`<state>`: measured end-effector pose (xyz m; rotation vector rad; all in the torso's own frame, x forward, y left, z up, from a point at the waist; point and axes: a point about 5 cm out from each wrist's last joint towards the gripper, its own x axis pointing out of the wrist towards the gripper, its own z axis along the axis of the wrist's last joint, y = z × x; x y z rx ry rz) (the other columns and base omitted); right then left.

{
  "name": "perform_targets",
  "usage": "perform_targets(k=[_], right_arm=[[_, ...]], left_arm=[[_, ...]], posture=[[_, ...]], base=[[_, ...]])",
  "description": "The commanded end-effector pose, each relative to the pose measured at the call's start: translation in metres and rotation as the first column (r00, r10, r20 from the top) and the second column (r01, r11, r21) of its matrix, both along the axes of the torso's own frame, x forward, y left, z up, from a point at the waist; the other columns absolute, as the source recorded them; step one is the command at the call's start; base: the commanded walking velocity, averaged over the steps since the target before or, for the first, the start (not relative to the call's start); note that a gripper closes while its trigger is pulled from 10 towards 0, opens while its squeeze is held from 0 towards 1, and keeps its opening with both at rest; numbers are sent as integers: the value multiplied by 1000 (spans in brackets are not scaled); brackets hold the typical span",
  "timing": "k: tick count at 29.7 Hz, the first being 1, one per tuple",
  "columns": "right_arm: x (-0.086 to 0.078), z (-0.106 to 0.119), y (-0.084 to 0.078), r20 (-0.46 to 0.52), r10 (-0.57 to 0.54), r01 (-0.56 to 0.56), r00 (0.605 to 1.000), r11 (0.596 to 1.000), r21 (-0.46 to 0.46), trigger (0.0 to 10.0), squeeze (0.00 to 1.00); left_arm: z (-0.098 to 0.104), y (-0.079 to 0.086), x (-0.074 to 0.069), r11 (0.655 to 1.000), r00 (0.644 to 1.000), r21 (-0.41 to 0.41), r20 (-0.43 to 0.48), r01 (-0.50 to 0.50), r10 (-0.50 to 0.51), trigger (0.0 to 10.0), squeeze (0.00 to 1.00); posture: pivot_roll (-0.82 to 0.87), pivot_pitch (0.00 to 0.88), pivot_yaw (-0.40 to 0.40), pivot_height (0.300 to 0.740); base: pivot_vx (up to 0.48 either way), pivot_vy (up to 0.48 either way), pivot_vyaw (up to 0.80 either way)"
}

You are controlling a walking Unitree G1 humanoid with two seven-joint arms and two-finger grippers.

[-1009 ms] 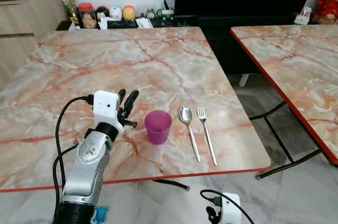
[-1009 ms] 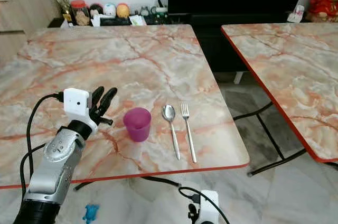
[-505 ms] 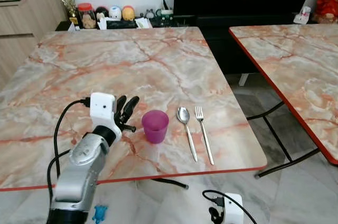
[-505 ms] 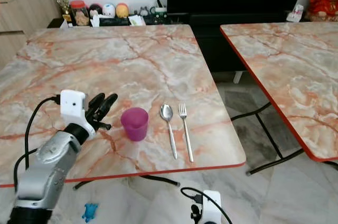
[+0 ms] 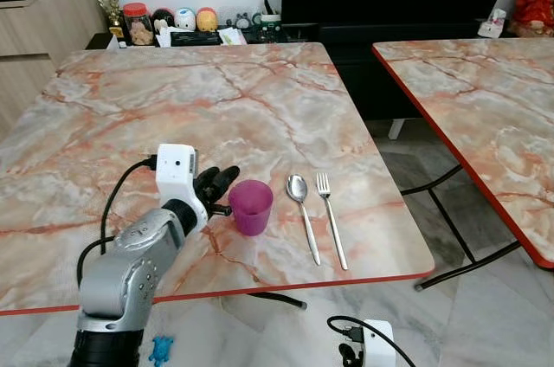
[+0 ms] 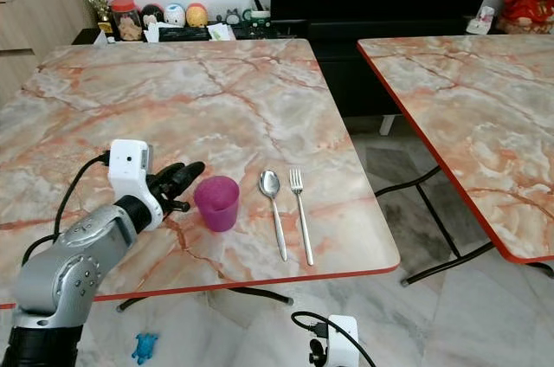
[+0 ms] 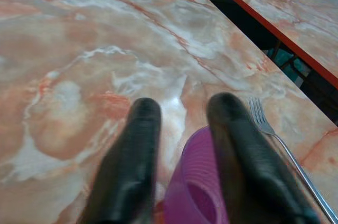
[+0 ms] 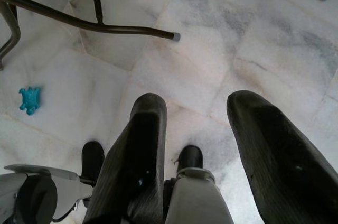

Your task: Setting the table

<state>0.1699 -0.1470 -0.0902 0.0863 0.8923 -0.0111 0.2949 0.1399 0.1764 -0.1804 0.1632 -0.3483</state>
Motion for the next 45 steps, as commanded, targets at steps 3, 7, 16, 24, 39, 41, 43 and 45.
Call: perform_targets(k=[3, 7, 16, 24, 39, 41, 43, 45], right_arm=[[-5, -3, 2, -22, 5, -5, 1000, 1000, -2, 10000, 0], [-7, -3, 3, -27, 5, -5, 1000, 1000, -1, 10000, 0], [-11, -4, 9, -21, 14, -14, 1000, 1000, 2, 10000, 0], [-14, -5, -1, -24, 10, -10, 1000, 1000, -4, 10000, 0], [-8, -4, 7, -35, 19, -19, 999, 1000, 0, 10000, 0], [-8, -4, 9, -34, 20, -20, 999, 1000, 1, 10000, 0], [-8, -4, 11, -34, 22, -22, 999, 1000, 2, 10000, 0], [-8, -4, 14, -33, 25, -25, 999, 1000, 4, 10000, 0]], left_arm=[[2, 0, 6, 999, 999, 36, -18, -31, 32, 10000, 1000], [1, 3, 6, 997, 996, 53, -66, -56, 59, 10000, 0], [-5, 3, -2, 999, 990, 52, -144, 10, -3, 10000, 0], [-3, 3, -5, 998, 989, 53, -145, 37, -29, 10000, 0], [-1, 1, -8, 987, 990, 123, -111, 104, -91, 10000, 380], [-1, 0, -9, 985, 989, 129, -109, 111, -97, 10000, 455], [-1, 0, -9, 985, 990, 136, -109, 108, -93, 10000, 667], [-2, 0, -9, 984, 990, 142, -108, 106, -91, 10000, 565]], posture=[[189, 0, -41, 740], [190, 0, -40, 740], [194, 0, -41, 740], [194, 0, -43, 740], [196, 0, -45, 740], [195, 0, -45, 740], [195, 0, -45, 740], [195, 0, -45, 740]], base=[[0, 0, 0], [0, 0, 0], [0, 0, 0], [0, 0, 0], [0, 0, 0], [0, 0, 0], [0, 0, 0], [0, 0, 0]])
